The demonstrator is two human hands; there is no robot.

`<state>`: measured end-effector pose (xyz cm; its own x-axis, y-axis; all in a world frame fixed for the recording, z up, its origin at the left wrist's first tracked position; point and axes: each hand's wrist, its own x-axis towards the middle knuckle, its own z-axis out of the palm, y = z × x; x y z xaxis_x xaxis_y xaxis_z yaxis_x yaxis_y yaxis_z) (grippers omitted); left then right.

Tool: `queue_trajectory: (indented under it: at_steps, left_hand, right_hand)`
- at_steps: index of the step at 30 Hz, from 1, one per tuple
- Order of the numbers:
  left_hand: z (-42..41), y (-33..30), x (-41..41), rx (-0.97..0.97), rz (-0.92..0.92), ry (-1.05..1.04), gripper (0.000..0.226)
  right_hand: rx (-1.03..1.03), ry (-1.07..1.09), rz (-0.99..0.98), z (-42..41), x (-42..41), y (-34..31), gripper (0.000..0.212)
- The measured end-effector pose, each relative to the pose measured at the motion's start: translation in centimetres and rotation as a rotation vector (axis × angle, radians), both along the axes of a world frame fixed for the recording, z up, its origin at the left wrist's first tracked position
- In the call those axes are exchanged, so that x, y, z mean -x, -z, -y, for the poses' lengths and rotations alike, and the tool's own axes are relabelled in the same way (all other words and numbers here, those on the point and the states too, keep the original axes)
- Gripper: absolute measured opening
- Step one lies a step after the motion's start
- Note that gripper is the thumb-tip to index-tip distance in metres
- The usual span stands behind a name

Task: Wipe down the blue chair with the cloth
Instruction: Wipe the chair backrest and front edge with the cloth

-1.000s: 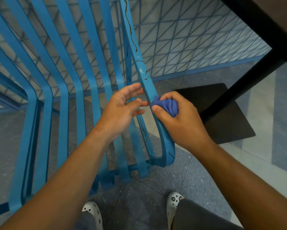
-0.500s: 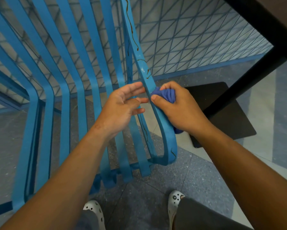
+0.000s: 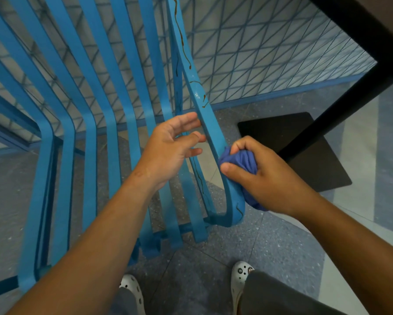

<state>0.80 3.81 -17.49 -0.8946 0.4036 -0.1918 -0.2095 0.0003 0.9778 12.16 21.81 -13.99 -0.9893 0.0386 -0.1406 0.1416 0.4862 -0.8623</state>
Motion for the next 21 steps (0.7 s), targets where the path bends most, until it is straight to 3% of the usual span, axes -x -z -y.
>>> queue_trajectory:
  at_steps: [7, 12, 18, 21]
  left_hand:
    - [0.0, -0.3, 0.6, -0.062, 0.069, -0.028, 0.052]
    - [-0.4, 0.0, 0.6, -0.001, -0.018, 0.014, 0.054]
    - [-0.2, 0.2, 0.6, 0.129, -0.106, 0.097, 0.059]
    - [0.0, 0.2, 0.8, 0.121, -0.119, 0.096, 0.060]
  right_hand:
    - [-0.037, 0.258, -0.103, 1.5, 7.0, 0.6, 0.023]
    - [0.031, 0.362, -0.124, 1.9, 10.5, 1.2, 0.029]
    - [0.187, 0.567, -0.174, 1.0, 12.4, 1.0, 0.015]
    - [0.131, 0.545, -0.218, 0.5, 11.2, 0.9, 0.010]
